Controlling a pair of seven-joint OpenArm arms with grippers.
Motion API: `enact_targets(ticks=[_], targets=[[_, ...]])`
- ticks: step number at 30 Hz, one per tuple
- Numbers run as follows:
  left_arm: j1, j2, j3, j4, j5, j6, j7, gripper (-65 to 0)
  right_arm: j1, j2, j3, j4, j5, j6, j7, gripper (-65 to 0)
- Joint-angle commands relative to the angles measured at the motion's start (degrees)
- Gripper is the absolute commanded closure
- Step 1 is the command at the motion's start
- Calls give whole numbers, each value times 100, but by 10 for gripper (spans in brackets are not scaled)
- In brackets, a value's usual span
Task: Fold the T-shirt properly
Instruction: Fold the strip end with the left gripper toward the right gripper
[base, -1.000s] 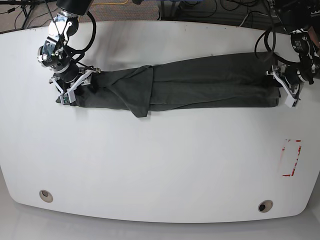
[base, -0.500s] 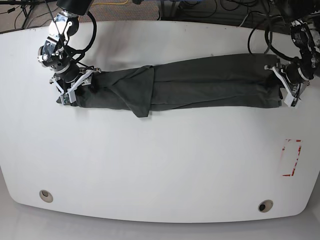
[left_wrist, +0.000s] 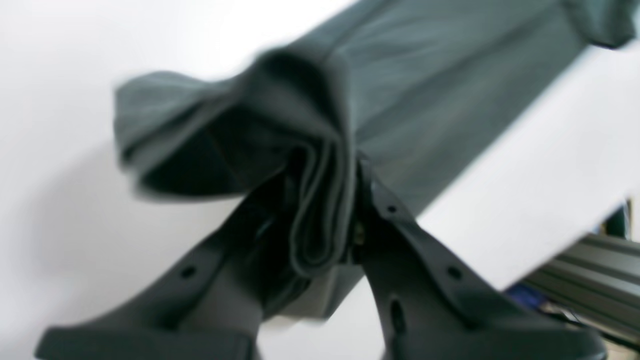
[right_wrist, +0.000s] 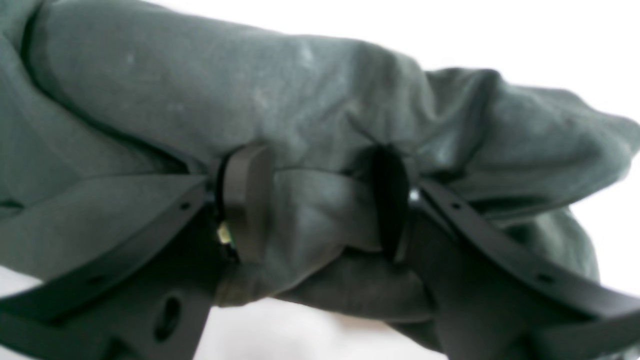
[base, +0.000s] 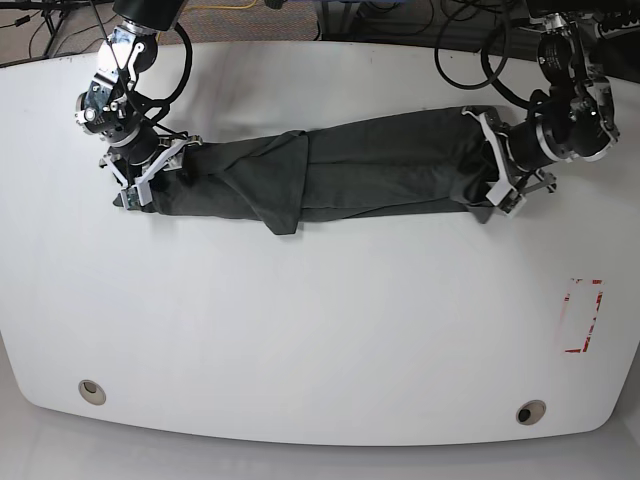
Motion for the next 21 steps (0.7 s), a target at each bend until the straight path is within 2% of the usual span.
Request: enact_targets(ticks=[1, 8, 13, 21], targets=[[-254, 147, 204, 102, -68, -3, -92, -54, -1, -29, 20, 68, -44, -5, -80, -312], [-527, 613, 846, 84, -51, -3, -92, -56, -1, -73, 20, 68, -44, -5, -80, -312], [-711, 824, 1250, 84, -51, -3, -92, -56, -1, -81, 11, 68, -44, -5, -80, -312], [-861, 1176, 1365, -65, -42, -3, -92, -60, 8, -90, 11, 68, -44, -5, -80, -312]])
